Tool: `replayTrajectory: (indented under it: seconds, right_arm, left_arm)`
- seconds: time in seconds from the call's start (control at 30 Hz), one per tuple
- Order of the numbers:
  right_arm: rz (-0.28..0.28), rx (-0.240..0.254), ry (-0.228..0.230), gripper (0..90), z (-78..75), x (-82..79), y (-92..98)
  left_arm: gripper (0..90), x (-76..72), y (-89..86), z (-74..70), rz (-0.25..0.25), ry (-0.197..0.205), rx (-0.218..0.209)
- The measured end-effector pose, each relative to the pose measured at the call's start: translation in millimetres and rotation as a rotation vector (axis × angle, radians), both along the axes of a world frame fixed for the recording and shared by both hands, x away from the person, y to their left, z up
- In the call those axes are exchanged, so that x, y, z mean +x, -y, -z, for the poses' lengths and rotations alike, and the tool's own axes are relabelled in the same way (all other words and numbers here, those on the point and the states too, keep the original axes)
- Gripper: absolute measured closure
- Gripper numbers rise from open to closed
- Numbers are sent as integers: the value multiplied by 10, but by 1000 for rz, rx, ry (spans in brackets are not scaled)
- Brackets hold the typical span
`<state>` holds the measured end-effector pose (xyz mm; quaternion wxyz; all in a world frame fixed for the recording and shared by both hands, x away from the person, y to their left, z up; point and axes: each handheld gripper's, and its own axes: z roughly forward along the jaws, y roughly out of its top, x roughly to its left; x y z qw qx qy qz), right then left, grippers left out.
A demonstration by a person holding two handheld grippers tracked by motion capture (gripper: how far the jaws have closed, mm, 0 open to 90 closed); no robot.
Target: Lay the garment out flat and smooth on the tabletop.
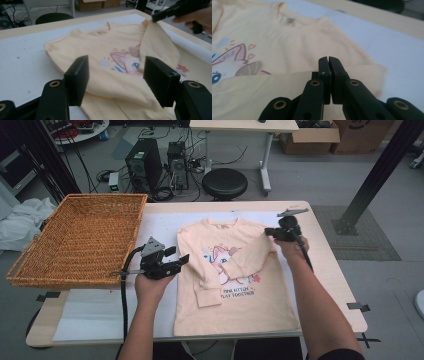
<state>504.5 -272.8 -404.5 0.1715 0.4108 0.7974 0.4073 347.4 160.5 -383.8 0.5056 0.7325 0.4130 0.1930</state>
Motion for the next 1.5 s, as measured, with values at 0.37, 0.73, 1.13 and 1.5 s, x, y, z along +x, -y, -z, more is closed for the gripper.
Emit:
replayTrajectory:
  seconds: [0.37,0.73,1.13,1.5]
  right_arm:
    - [242,-19,58,688,-484,11,981]
    - [61,36,33,597,-127,-417,540]
    - [-131,-68,-72,745,378,-597,-196]
    - [-127,-43,-51,824,211,-989,628]
  left_arm:
    - [384,86,-50,-4,-16,9,-26]
    - [370,118,-18,11,8,8,-40]
    - [372,3,-58,-1,9,12,-34]
    - [375,-3,-115,-16,2,16,-63]
